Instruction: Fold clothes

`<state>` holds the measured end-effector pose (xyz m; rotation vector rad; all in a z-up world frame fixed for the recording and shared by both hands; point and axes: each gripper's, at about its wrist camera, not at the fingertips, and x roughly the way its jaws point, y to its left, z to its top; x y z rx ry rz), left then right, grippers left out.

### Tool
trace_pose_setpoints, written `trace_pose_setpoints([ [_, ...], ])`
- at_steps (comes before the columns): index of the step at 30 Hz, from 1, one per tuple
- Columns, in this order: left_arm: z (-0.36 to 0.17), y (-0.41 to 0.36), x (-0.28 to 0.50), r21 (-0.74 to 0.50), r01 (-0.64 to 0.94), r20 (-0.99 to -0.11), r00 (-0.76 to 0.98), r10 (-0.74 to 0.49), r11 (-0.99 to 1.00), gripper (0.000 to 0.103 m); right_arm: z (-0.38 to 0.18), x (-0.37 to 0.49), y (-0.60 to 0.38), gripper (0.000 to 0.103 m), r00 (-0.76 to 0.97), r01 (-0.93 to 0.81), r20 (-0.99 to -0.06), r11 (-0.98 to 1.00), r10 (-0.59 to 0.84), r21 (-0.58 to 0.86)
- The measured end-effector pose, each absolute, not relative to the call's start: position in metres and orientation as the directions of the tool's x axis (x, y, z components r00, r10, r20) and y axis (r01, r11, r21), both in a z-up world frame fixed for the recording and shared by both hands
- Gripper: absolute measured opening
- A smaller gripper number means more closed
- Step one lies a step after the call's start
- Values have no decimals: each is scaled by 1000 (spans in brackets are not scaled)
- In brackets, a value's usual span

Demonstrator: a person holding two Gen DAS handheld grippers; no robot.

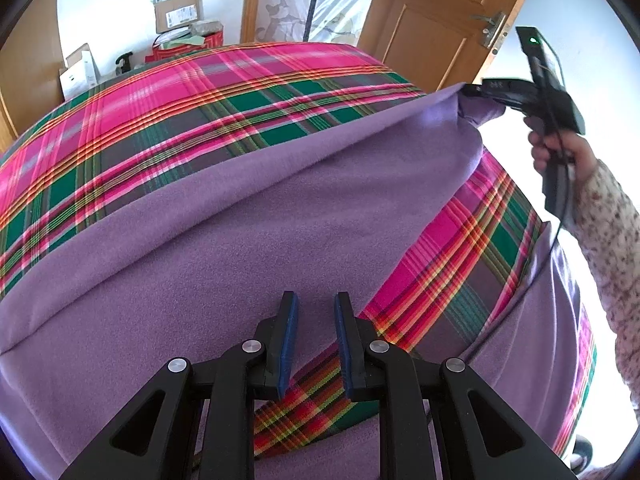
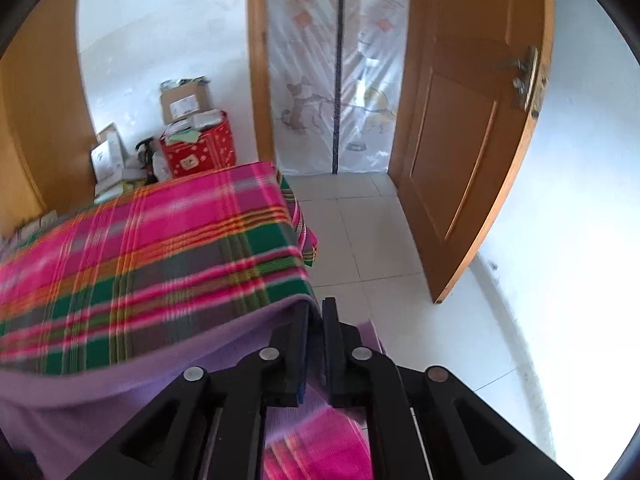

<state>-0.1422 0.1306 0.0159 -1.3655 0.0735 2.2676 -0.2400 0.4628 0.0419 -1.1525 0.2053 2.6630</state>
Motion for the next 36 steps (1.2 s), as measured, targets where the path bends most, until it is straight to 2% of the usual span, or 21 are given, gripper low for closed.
trace_pose_setpoints([
  [5,16,131,-140,-199,-436,-841,-384,381,-878,19,30,-253,490,11,-652,-335,-756,-915,51,227],
  [7,16,131,-140,-198,-437,-841,-385,381,-878,19,29,-251,499,12,-669,-343,-743,-898,28,275],
  [12,16,131,-140,-198,-438,-839,-387,383,-877,19,25,-234,534,22,-733,-394,-680,-802,-21,450],
  [21,16,131,-141,-202,-440,-838,-385,387,-875,22,16,-199,564,31,-750,-427,-660,-742,-28,517],
  [27,16,131,-142,-206,-440,-837,-384,390,-874,22,-4,-167,580,33,-763,-454,-638,-618,-102,642],
  [36,16,130,-142,-213,-439,-835,-383,396,-873,22,-5,-138,569,33,-764,-486,-642,-596,-65,639],
])
